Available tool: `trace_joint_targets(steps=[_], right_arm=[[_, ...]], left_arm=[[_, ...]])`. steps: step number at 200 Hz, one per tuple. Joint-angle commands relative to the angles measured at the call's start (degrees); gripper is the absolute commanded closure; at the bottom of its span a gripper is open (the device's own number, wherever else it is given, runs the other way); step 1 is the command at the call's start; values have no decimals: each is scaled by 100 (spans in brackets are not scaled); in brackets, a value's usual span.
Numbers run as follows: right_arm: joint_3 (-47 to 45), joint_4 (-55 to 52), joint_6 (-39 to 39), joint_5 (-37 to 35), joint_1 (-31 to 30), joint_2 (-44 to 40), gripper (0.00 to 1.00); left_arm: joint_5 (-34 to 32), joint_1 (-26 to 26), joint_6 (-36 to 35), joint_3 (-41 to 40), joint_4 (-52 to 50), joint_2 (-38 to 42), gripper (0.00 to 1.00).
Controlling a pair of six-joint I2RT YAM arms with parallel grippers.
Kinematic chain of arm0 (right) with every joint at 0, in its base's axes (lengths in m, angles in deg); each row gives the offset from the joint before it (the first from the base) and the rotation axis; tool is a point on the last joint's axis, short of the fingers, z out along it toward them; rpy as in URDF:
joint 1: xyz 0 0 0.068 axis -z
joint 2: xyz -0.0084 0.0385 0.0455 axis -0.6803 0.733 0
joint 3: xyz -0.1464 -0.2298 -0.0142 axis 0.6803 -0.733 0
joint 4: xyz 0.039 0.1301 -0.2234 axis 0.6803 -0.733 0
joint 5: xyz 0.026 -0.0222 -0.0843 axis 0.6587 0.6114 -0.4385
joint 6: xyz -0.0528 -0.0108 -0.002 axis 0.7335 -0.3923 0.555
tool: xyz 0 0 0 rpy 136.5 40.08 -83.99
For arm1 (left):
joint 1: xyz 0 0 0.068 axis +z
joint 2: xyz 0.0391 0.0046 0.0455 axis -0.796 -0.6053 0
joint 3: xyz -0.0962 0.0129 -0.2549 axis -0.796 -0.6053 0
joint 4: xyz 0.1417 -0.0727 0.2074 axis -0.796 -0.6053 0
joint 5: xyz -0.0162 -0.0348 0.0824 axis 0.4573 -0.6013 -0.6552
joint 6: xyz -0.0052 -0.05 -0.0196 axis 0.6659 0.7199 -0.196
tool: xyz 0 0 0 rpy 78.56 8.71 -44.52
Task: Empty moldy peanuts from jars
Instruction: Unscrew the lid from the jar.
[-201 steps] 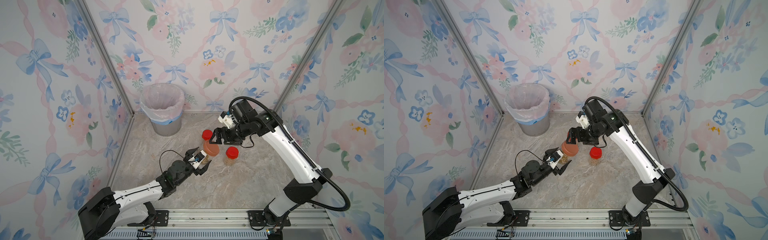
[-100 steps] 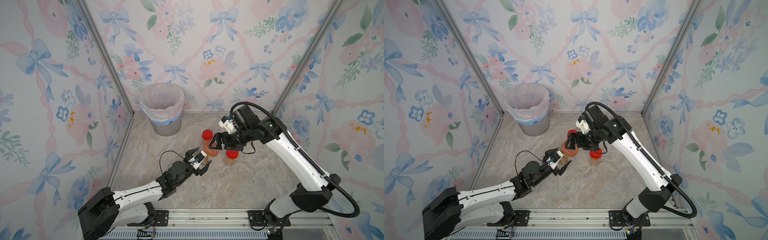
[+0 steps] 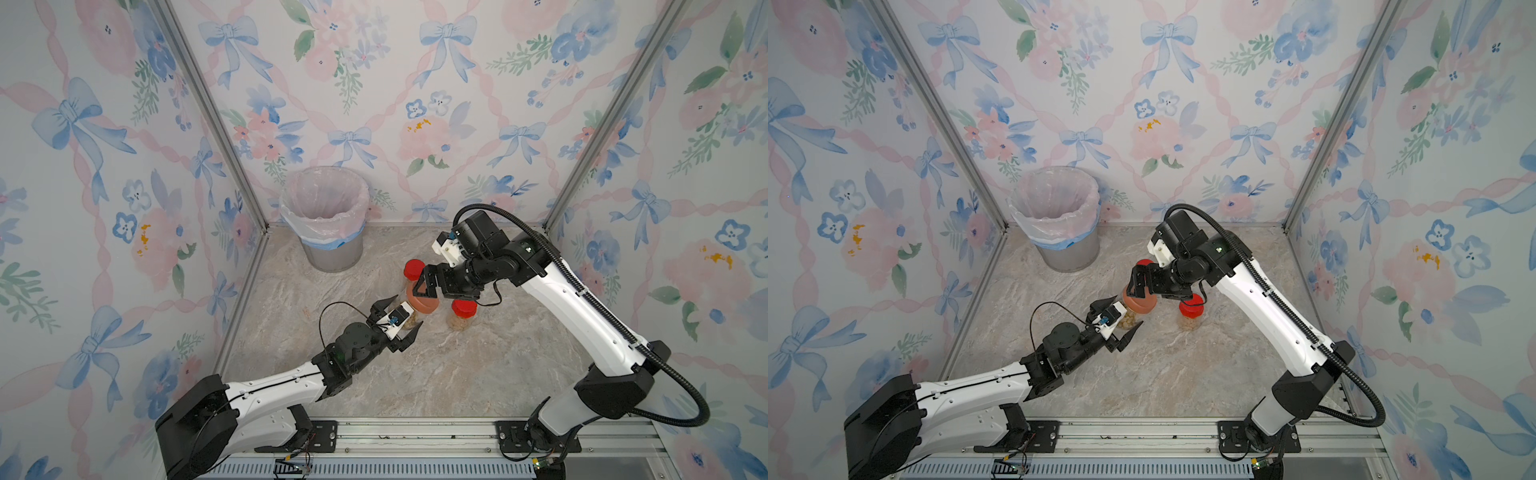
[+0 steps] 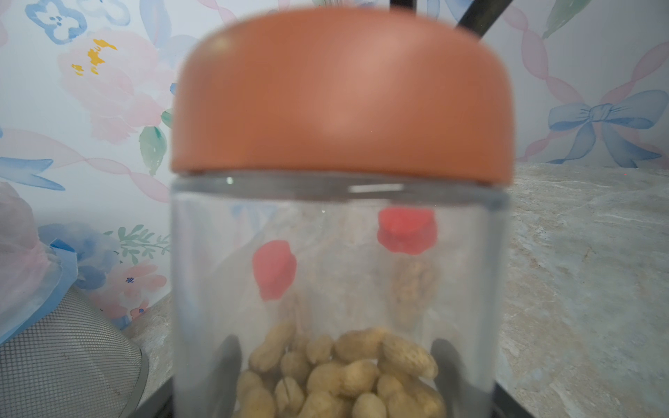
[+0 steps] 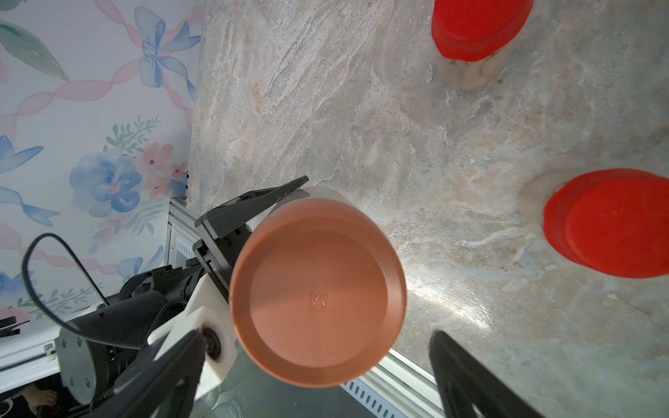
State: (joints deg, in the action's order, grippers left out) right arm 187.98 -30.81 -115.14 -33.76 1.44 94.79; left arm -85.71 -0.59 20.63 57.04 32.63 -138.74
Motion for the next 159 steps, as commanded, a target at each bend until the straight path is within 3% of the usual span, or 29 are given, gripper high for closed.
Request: trace_joint_targets(steps=[1, 74, 119, 159], right_arm=[[2, 89, 1, -40, -61, 158, 1], [177, -80, 137, -103, -220, 280, 6], [269, -292, 363, -245, -287, 489, 17], [186, -239, 1299, -97, -331, 441, 26]], left_arm=[[-60, -47, 34, 87, 593, 121, 71], [-151, -43, -9, 99, 598, 103, 71], [-150, -36, -8, 112, 598, 146, 71], [305, -31, 161, 117, 595, 331, 72]])
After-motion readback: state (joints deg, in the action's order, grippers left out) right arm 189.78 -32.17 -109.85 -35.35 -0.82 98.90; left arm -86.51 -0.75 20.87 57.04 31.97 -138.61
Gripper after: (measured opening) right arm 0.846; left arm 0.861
